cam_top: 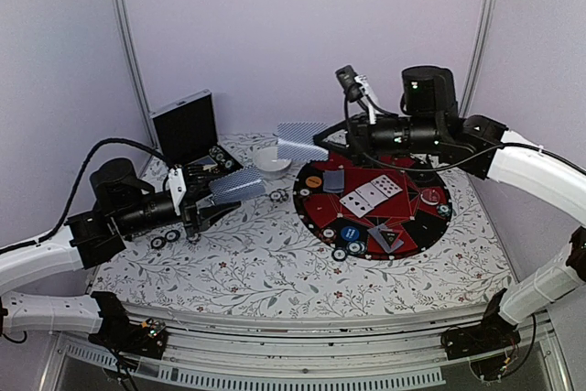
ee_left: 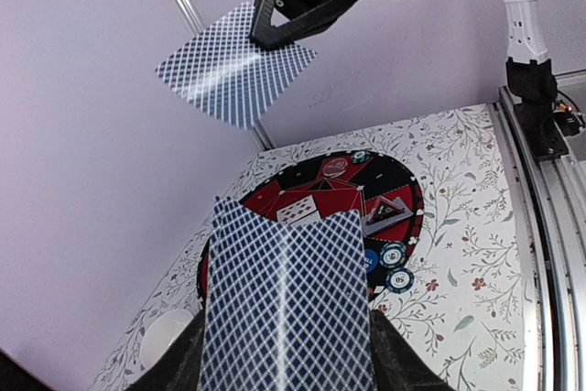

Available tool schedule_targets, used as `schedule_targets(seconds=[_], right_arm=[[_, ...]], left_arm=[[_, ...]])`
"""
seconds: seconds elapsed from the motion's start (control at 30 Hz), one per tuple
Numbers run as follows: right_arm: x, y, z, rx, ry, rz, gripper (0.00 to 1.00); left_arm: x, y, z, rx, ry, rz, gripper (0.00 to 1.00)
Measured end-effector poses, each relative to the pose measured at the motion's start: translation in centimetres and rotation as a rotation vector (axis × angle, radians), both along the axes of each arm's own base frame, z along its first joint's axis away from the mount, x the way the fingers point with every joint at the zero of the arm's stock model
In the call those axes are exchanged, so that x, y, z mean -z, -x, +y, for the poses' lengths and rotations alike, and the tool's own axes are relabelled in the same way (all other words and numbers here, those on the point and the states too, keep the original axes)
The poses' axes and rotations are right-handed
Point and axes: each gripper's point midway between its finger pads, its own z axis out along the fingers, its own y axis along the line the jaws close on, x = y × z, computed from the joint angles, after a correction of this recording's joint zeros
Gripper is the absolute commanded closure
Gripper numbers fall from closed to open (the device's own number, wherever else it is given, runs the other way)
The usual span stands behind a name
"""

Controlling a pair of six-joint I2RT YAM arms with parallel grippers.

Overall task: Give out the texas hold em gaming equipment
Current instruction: Pick up the poker card from the face-down deck piles, then place the poker card in the community card area.

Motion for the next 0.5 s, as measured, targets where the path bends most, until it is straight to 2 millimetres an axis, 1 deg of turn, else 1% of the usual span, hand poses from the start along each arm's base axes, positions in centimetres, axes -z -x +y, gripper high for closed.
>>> schedule_targets(seconds=[0.1, 0.13, 0.2, 0.23, 0.27, 0.3, 0.33, 0.4, 0.47, 0.5], right_arm=[[-1.0, -3.2, -4.9, 0.135, -0.077, 0.018, 0.98], [-1.1, -4.8, -6.9, 0.200, -0.107, 0.023, 0.98], [-0.2, -8.2, -11.3, 0.346, -0.148, 0.047, 0.98], [0.8, -9.9, -13.3, 0.415, -0.159, 0.069, 0.98], [2.0, -11.6, -15.2, 0.486, -0.170, 0.098, 0.98], [3.3, -12.9, -16.6, 0.540, -0.171, 0.126, 0.98], [5.1, -14.6, -18.4, 0.603, -0.173, 0.161, 0.98], [9.2, -17.8, -21.4, 0.714, -0.170, 0.245, 0.98], [14.0, -20.6, -24.3, 0.816, -0.153, 0.348, 0.98], [16.0, -21.7, -25.3, 0.849, -0.144, 0.384, 0.98]], left_arm=[[0.1, -0.1, 0.0, -0.005, -0.003, 0.003, 0.51], [0.2, -0.2, 0.0, -0.006, -0.005, 0.005, 0.51], [0.3, -0.2, -0.1, -0.006, -0.006, 0.006, 0.51], [0.3, -0.2, -0.1, -0.006, -0.006, 0.006, 0.51], [0.3, -0.2, -0.1, -0.006, -0.008, 0.007, 0.51], [0.4, -0.2, -0.1, -0.006, -0.008, 0.008, 0.51], [0.4, -0.2, -0.1, -0.006, -0.008, 0.008, 0.51], [0.3, -0.2, -0.1, -0.006, -0.007, 0.007, 0.51], [0.3, -0.2, -0.1, -0.007, -0.006, 0.006, 0.51], [0.3, -0.2, -0.1, -0.008, -0.005, 0.005, 0.51]])
